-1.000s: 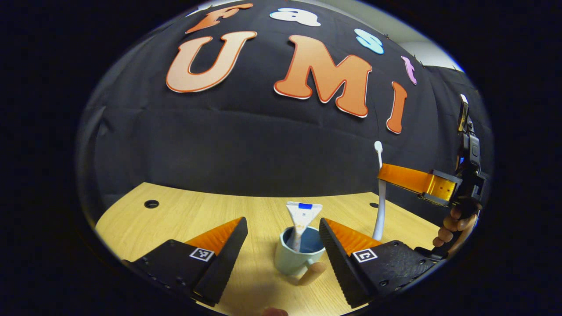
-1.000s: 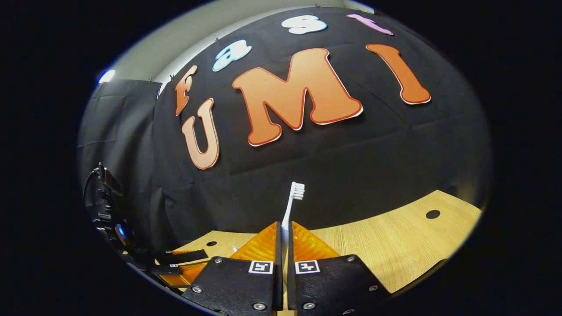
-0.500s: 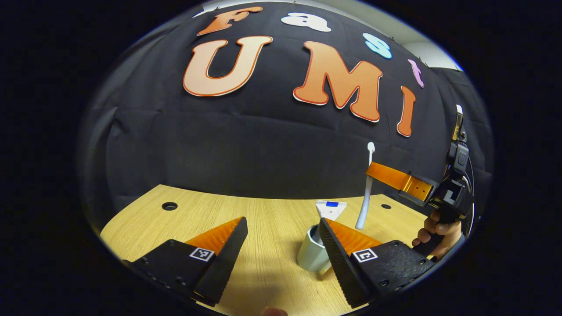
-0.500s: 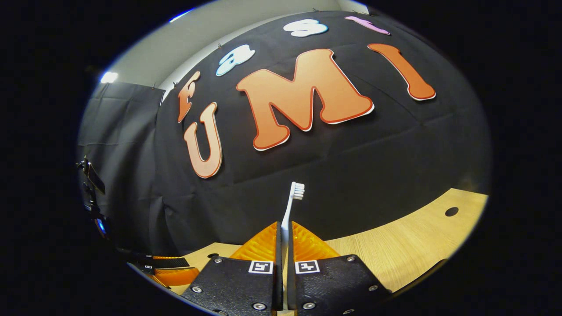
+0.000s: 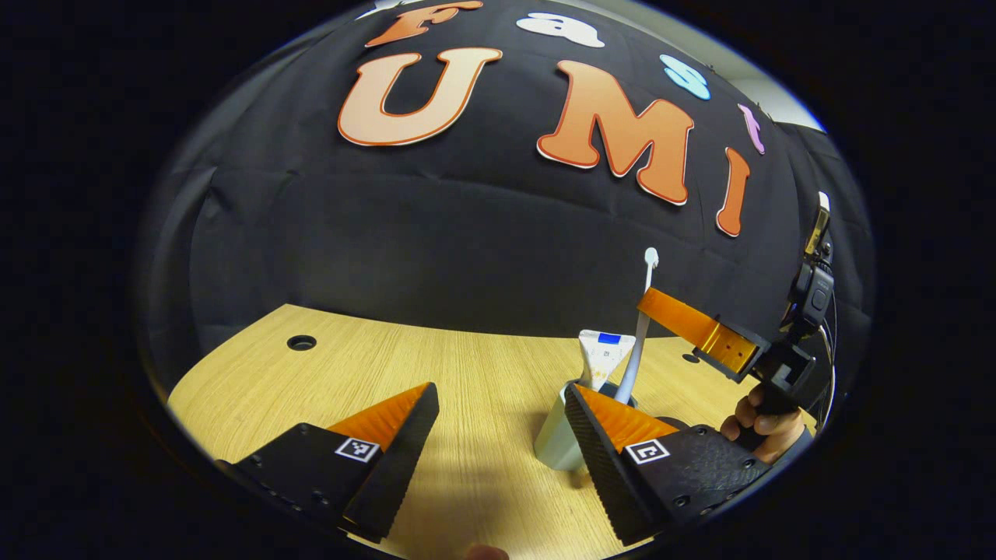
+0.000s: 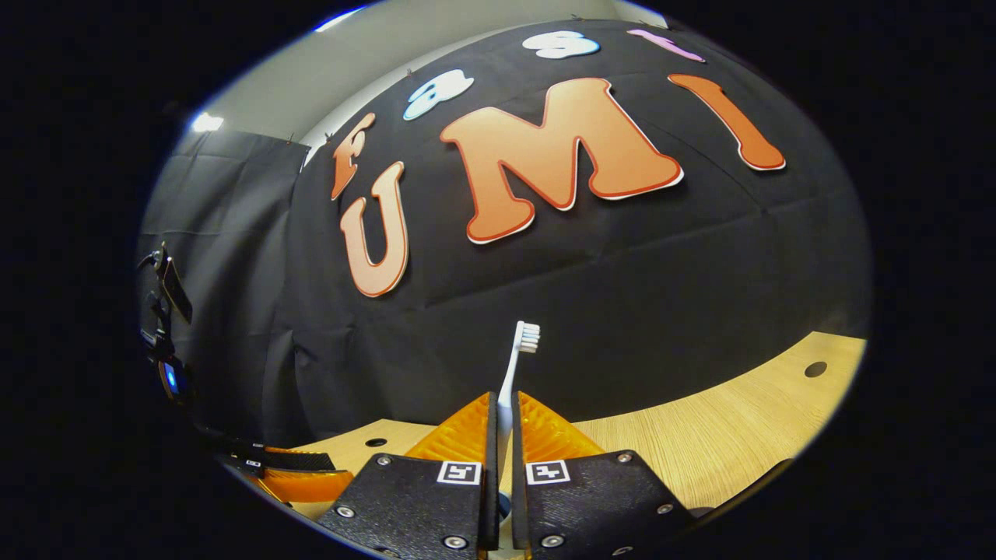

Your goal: Put the toothbrush and toothpaste on the desktop into the cup, then pick up the cup and place it on the coaster on the desktop.

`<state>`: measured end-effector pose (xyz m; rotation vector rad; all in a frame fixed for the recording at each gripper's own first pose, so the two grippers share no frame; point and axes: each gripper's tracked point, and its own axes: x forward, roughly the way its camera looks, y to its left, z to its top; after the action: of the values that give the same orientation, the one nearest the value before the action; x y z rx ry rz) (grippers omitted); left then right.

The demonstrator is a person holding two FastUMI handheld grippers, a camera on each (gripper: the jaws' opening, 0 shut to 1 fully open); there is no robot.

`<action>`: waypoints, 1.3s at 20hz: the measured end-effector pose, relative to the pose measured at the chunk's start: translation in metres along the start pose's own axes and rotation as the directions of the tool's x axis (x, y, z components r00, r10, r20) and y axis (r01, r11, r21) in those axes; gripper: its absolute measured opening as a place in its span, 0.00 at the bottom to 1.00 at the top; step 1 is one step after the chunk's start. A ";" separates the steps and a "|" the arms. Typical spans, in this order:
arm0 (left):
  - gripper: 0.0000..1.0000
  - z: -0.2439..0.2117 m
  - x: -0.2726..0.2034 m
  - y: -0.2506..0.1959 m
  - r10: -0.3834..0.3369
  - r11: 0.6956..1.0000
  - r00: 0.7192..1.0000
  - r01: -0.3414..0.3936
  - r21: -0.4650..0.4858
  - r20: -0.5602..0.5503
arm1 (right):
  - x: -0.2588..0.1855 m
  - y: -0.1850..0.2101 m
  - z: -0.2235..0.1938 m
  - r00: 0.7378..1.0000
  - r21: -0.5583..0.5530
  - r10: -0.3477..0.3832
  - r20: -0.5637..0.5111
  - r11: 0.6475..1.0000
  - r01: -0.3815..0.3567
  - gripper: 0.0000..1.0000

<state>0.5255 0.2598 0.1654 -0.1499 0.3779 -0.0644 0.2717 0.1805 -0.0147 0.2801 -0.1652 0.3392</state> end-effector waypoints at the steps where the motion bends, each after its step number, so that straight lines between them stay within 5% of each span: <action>1: 0.99 -0.002 0.001 -0.002 -0.004 1.000 1.000 0.004 -0.002 -0.005 | -0.001 0.000 -0.002 1.000 -0.004 0.001 -0.010 1.000 -0.001 0.08; 9: 0.98 0.012 -0.010 -0.037 -0.051 0.999 0.999 0.051 0.021 0.001 | -0.034 0.002 0.014 0.998 -0.073 0.026 -0.055 0.997 -0.030 0.16; 17: 0.98 0.032 -0.018 -0.093 -0.089 0.983 0.994 0.097 0.156 -0.056 | -0.094 -0.014 0.059 0.999 -0.208 0.001 -0.043 0.978 -0.010 1.00; 23: 0.97 0.014 -0.005 -0.120 -0.064 0.978 0.971 0.106 0.177 -0.229 | -0.148 -0.047 0.090 0.999 -0.225 -0.047 -0.011 0.973 0.043 0.97; 26: 0.97 -0.001 0.002 -0.120 -0.031 0.981 0.937 0.095 0.169 -0.348 | -0.178 -0.064 0.100 0.997 -0.256 -0.080 -0.014 0.964 0.074 0.97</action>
<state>0.5224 0.1411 0.1824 0.0342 0.7153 -0.1904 0.1177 0.0386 0.0277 0.0270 -0.1720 0.2407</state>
